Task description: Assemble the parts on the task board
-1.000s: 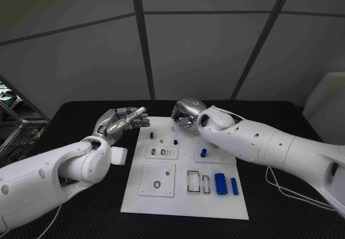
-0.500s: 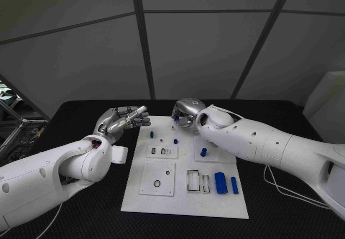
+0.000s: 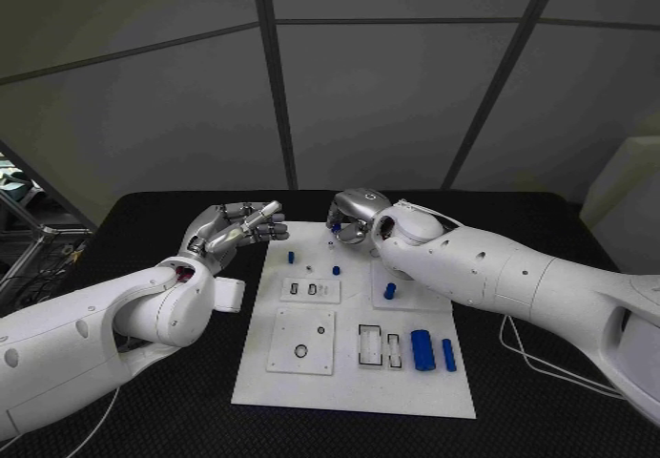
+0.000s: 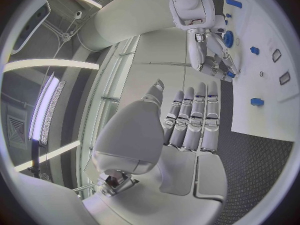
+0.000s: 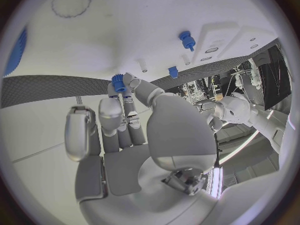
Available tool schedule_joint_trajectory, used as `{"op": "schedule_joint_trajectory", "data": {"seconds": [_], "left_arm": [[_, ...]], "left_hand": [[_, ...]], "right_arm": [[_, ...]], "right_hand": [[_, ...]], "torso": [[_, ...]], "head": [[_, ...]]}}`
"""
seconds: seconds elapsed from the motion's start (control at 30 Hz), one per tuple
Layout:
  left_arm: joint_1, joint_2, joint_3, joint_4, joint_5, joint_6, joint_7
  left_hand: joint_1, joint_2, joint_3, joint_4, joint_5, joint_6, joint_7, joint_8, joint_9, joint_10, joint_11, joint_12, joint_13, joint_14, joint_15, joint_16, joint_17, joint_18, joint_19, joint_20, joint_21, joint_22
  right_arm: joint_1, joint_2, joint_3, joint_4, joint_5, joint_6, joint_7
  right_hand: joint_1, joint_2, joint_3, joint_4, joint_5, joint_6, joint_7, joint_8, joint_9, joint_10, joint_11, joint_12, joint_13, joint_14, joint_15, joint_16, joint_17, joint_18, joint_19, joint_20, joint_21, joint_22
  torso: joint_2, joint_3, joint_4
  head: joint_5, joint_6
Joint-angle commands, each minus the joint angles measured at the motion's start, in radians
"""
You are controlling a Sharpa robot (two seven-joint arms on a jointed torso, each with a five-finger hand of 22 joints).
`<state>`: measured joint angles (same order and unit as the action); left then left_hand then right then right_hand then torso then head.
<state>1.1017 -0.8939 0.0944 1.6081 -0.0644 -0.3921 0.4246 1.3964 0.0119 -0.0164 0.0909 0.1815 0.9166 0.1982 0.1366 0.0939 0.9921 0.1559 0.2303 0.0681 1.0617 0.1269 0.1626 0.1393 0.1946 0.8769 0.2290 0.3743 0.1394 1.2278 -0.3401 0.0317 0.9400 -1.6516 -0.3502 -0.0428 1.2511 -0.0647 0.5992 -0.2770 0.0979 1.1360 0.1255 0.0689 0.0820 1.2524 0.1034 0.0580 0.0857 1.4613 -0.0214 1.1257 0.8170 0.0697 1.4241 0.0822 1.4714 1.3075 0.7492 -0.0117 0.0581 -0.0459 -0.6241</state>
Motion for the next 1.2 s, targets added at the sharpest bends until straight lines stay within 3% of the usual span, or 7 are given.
{"op": "schedule_joint_trajectory", "data": {"seconds": [0.03, 0.4, 0.57, 0.73, 0.9, 1.07, 1.2], "left_arm": [[0.003, 0.001, 0.001, 0.001, -0.006, 0.014, 0.002], [0.006, 0.002, 0.001, -0.002, -0.007, 0.015, 0.001], [0.007, 0.001, 0.001, -0.002, -0.007, 0.015, 0.000], [0.008, -0.001, 0.001, -0.004, -0.007, 0.015, 0.000], [0.008, -0.008, 0.001, -0.007, -0.007, 0.014, 0.001], [0.008, -0.016, 0.001, -0.008, -0.007, 0.013, 0.001], [0.008, -0.019, 0.001, -0.007, -0.007, 0.017, 0.000]], "left_hand": [[0.004, 0.007, 0.001, -0.005, 0.004, 0.002, 0.005, -0.005, 0.001, -0.001, 0.004, -0.005, -0.001, -0.008, -0.001, -0.004, 0.001, -0.014, -0.005, 0.003, -0.006, -0.002], [0.004, 0.007, 0.000, -0.006, 0.003, 0.002, 0.005, -0.006, 0.001, -0.002, 0.004, -0.007, -0.001, -0.008, -0.001, -0.005, 0.002, -0.014, -0.006, 0.003, -0.006, -0.002], [0.004, 0.007, 0.000, -0.006, 0.003, 0.002, 0.005, -0.006, 0.001, -0.002, 0.004, -0.007, -0.001, -0.008, -0.001, -0.005, 0.002, -0.014, -0.006, 0.003, -0.006, -0.002], [0.004, 0.007, 0.000, -0.006, 0.003, 0.002, 0.005, -0.006, 0.001, -0.002, 0.004, -0.007, -0.001, -0.008, -0.001, -0.005, 0.002, -0.014, -0.006, 0.003, -0.006, -0.002], [0.004, 0.007, 0.000, -0.006, 0.003, 0.002, 0.005, -0.006, 0.001, -0.002, 0.004, -0.007, -0.001, -0.008, -0.001, -0.005, 0.002, -0.014, -0.006, 0.003, -0.006, -0.002], [0.004, 0.007, 0.000, -0.006, 0.003, 0.002, 0.005, -0.006, 0.001, -0.002, 0.004, -0.007, -0.001, -0.008, -0.001, -0.005, 0.002, -0.014, -0.006, 0.003, -0.006, -0.002], [0.004, 0.007, -0.001, -0.007, 0.003, 0.002, 0.005, -0.007, 0.001, -0.002, 0.005, -0.008, -0.001, -0.007, 0.000, -0.005, 0.002, -0.014, -0.006, 0.003, -0.007, -0.003]], "right_arm": [[0.002, 0.004, 0.000, -0.007, 0.000, 0.020, 0.002], [0.002, 0.017, 0.000, -0.028, 0.001, 0.044, 0.004], [0.002, 0.014, 0.000, -0.026, 0.014, 0.010, 0.017], [0.002, -0.010, 0.000, 0.003, 0.030, -0.039, 0.026], [0.002, -0.074, 0.000, 0.080, 0.059, -0.079, 0.026], [0.003, -0.182, 0.001, 0.194, 0.118, -0.113, 0.014], [0.010, -0.273, 0.018, 0.279, 0.154, -0.099, -0.044]], "right_hand": [[0.005, 0.002, 0.006, 0.001, 0.004, -0.005, 0.004, -0.005, -0.001, 0.032, -0.042, 0.001, 0.002, -0.006, -0.001, 0.003, -0.001, -0.017, -0.002, 0.005, -0.002, 0.008], [-0.012, -0.018, 0.025, 0.002, -0.004, -0.028, 0.017, -0.007, -0.005, -0.052, -0.023, 0.000, -0.020, -0.026, 0.015, -0.038, -0.065, -0.005, -0.038, 0.017, -0.027, -0.047], [-0.024, -0.061, 0.020, -0.003, -0.012, -0.080, 0.028, -0.008, -0.013, -0.180, 0.002, 0.001, -0.024, -0.058, 0.036, -0.119, -0.178, 0.019, -0.113, 0.039, -0.085, -0.166], [-0.017, -0.079, -0.012, -0.001, -0.014, -0.111, 0.029, -0.007, -0.014, -0.225, 0.008, 0.002, -0.022, -0.063, 0.041, -0.152, -0.222, 0.029, -0.139, 0.046, -0.114, -0.215], [-0.015, -0.089, -0.038, 0.003, -0.015, -0.119, 0.029, -0.006, -0.013, -0.236, 0.008, 0.003, -0.021, -0.063, 0.040, -0.162, -0.234, 0.032, -0.145, 0.047, -0.126, -0.233], [-0.016, -0.081, -0.053, 0.017, -0.008, -0.106, 0.034, -0.002, -0.009, -0.203, 0.004, 0.011, -0.016, -0.050, 0.037, -0.151, -0.220, 0.028, -0.129, 0.044, -0.121, -0.216], [-0.059, -0.075, -0.061, 0.053, -0.010, -0.094, 0.029, -0.002, -0.007, -0.093, -0.013, 0.048, 0.000, -0.035, 0.027, -0.123, -0.181, 0.019, -0.098, 0.038, -0.101, -0.171]], "torso": [[0.001, -0.0003, 0.0014], [0.001, 0.0001, -0.0010], [0.000, 0.0005, -0.0015], [-0.001, 0.0013, -0.0023], [-0.003, 0.0019, -0.0066], [-0.008, 0.0040, -0.0171], [-0.010, 0.0052, -0.0215]], "head": [[-0.002, 0.000], [0.001, -0.001], [0.001, 0.000], [0.003, 0.000], [0.006, 0.003], [0.009, 0.008], [0.007, 0.012]]}}
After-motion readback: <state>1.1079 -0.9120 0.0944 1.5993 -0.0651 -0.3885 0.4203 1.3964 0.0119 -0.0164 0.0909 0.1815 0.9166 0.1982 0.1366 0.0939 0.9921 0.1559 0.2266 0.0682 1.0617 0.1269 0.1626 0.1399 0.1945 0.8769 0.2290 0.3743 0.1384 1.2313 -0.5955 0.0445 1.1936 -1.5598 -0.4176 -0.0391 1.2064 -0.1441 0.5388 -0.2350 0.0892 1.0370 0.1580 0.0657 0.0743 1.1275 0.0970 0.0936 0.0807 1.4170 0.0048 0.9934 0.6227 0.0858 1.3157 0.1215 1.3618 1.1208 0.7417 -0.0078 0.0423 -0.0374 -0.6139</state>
